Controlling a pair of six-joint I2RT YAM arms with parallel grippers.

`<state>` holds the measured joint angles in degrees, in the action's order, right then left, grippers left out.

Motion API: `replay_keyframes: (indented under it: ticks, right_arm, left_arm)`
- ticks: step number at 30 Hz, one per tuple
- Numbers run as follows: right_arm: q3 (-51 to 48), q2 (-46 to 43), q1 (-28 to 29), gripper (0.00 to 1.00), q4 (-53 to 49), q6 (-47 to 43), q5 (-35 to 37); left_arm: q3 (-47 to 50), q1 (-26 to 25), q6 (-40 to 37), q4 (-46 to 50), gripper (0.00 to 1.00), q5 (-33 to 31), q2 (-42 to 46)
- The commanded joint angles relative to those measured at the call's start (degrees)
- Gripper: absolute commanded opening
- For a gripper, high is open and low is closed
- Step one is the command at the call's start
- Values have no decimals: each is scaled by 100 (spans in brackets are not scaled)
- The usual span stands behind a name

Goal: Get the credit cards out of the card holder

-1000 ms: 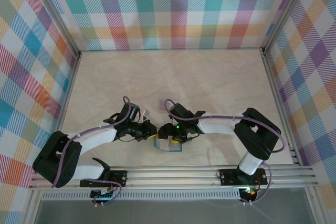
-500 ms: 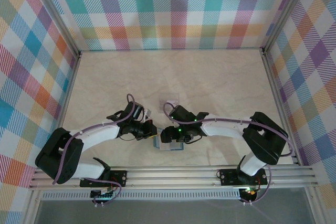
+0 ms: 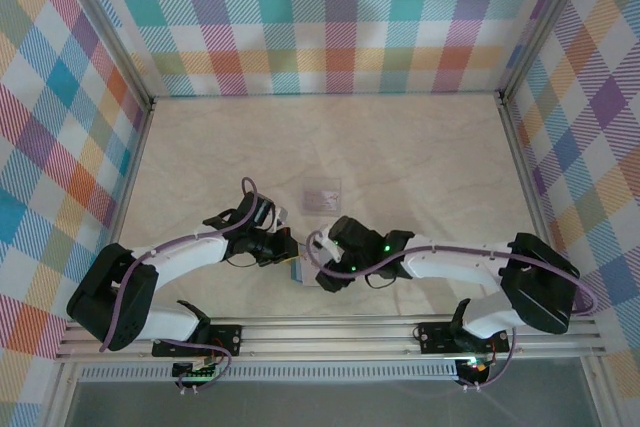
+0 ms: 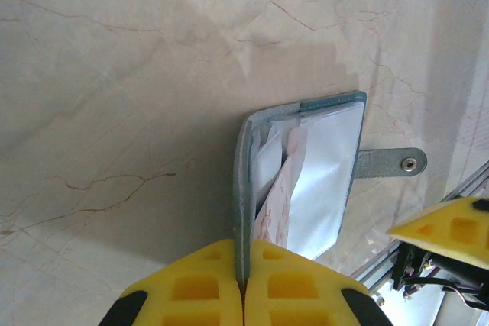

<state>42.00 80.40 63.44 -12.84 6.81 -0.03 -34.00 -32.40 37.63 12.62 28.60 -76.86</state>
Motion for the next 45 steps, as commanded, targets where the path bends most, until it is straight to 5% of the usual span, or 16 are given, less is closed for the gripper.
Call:
replay_keyframes:
  ticks: [1,9,24,45]
  right_arm:
    - [-247,164,283,64,803,-1744,526]
    - [-746,467,710,68,2058,-2994,689]
    - [-832,1055,819,67,3042,-3227,1141]
    - [-1336,308,862,33,2984,-2695,1045]
  left_arm:
    - [-133,-25,-108,178,4,-22,134]
    - [-177,-25,-125,262,4,-3,150]
    - [-195,-20,-100,282,4,23,194]
    - [-203,-17,-115,496,4,-96,240]
